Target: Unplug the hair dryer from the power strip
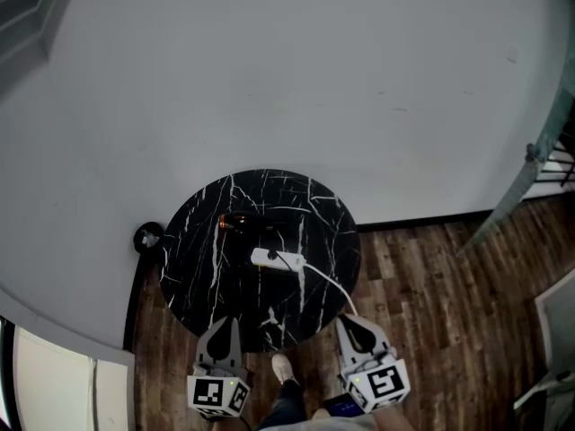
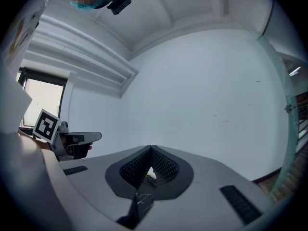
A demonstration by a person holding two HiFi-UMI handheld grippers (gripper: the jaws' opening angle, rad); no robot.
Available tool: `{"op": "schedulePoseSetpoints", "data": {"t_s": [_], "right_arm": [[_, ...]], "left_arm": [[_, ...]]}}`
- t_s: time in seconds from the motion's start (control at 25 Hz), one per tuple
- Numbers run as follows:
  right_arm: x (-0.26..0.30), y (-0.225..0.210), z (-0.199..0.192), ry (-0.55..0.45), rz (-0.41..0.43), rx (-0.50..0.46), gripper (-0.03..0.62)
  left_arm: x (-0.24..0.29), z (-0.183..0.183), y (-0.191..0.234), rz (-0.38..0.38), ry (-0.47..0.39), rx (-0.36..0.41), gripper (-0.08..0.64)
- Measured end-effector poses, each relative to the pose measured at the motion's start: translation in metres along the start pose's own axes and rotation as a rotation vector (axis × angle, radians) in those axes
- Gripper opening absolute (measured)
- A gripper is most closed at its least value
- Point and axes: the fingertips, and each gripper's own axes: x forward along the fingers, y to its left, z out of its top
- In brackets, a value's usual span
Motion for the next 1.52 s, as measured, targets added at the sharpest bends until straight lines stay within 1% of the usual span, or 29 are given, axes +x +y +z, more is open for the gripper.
{"op": "schedulePoseSetpoints", "data": {"t_s": [0.16,0.32,0.56,0.68,0.76,0.88,1.08,1.2,1.32,1.52], "right_arm": [[0.047,-0.018,0.001,0.030,-0.038,0.009,-0.002],[0.094,-0.022,0.000,0.070,-0.044,0.020,-0.002],[0.154,-0.033,-0.007,0.119,-0.069,0.054,-0.002],[0.180,-0.043,-0.013,0.153,-0.103,0.037,-0.002],[0.192,-0.049,-0.017,0.178,-0.122,0.023,-0.002],[0.203,-0.055,-0.020,0.192,-0.142,0.028,-0.002],[0.209,-0.062,-0.027,0.225,-0.169,0.028,-0.002],[0.206,-0.062,-0.033,0.254,-0.174,0.013,-0.002],[0.206,-0.063,-0.029,0.240,-0.175,0.008,-0.002],[0.212,-0.063,-0.036,0.246,-0.155,-0.001,-0.002]], "left_arm": [[0.053,-0.003,0.020,-0.039,0.025,-0.019,-0.016],[0.098,-0.003,0.046,-0.078,0.042,-0.044,-0.016],[0.156,-0.015,0.081,-0.126,0.075,-0.077,-0.015],[0.179,-0.019,0.095,-0.159,0.078,-0.096,-0.016],[0.193,-0.024,0.100,-0.195,0.084,-0.115,-0.015],[0.208,-0.033,0.104,-0.246,0.100,-0.120,-0.015],[0.221,-0.046,0.105,-0.277,0.130,-0.137,-0.015],[0.223,-0.049,0.106,-0.280,0.133,-0.141,-0.015],[0.225,-0.045,0.108,-0.278,0.117,-0.144,-0.015],[0.228,-0.044,0.115,-0.255,0.113,-0.127,-0.016]]}}
